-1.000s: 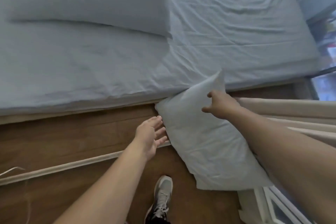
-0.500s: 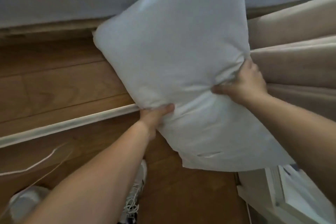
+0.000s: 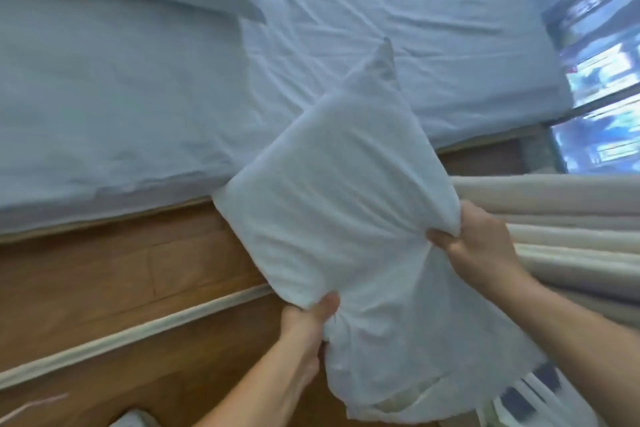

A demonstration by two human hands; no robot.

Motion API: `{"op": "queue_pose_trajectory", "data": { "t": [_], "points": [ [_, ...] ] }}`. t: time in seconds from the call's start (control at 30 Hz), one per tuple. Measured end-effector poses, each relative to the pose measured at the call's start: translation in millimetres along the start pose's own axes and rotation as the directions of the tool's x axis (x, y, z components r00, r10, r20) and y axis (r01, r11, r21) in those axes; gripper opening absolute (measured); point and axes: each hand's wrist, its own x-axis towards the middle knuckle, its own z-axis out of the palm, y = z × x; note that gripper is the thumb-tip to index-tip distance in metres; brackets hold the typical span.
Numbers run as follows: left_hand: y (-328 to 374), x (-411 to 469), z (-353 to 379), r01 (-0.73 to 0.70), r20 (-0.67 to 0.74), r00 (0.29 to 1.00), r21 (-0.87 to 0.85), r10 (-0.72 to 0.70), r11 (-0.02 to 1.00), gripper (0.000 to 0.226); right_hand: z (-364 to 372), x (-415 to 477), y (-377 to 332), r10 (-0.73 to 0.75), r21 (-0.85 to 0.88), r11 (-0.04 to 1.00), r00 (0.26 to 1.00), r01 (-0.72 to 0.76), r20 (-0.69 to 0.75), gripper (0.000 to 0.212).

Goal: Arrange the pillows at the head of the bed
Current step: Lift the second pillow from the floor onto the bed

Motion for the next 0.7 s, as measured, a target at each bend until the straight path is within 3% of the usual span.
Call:
{"op": "queue_pose_trajectory", "data": {
  "t": [0.07, 0.17, 0.27, 0.4, 0.57, 0.6, 0.7],
  "points": [
    [41, -64, 4, -0.026, 0.051, 0.998, -0.021, 0.027, 0.999, 0.037, -61, -3, -39, -0.024, 0.042, 0.999, 0.999, 0.025, -0.030, 0.022],
    [120, -146, 13, -0.137, 0.085, 0.986, -0.052, 0.141, 0.989, 0.055, -146, 15, -110, -0.064, 0.090, 0.993, 0.991, 0.075, -0.117, 0.027],
    [214, -199, 22, -0.286, 0.081, 0.953, -0.089, 0.293, 0.954, 0.045, -216, 61, -198, -0.166, 0.087, 0.978, 0.962, 0.189, -0.219, 0.029],
    [355, -226, 26, -0.444, -0.025, 0.896, -0.101, 0.444, 0.890, 0.028, -273, 153, -331, -0.238, 0.100, 0.955, 0.921, 0.280, -0.308, 0.031],
    [507, -187, 5, -0.561, -0.197, 0.789, 0.155, 0.582, 0.813, 0.007, -258, 247, -451, -0.416, 0.087, 0.900, 0.902, 0.427, -0.120, 0.055],
    [530, -173, -1, -0.559, -0.249, 0.753, 0.245, 0.608, 0.792, 0.014, -242, 259, -462, -0.445, 0.072, 0.891, 0.893, 0.449, -0.066, 0.057],
    [582, -143, -13, -0.480, -0.343, 0.685, 0.452, 0.643, 0.752, 0.063, -193, 294, -474, -0.469, -0.005, 0.881, 0.876, 0.473, 0.115, 0.063]
  ]
}}
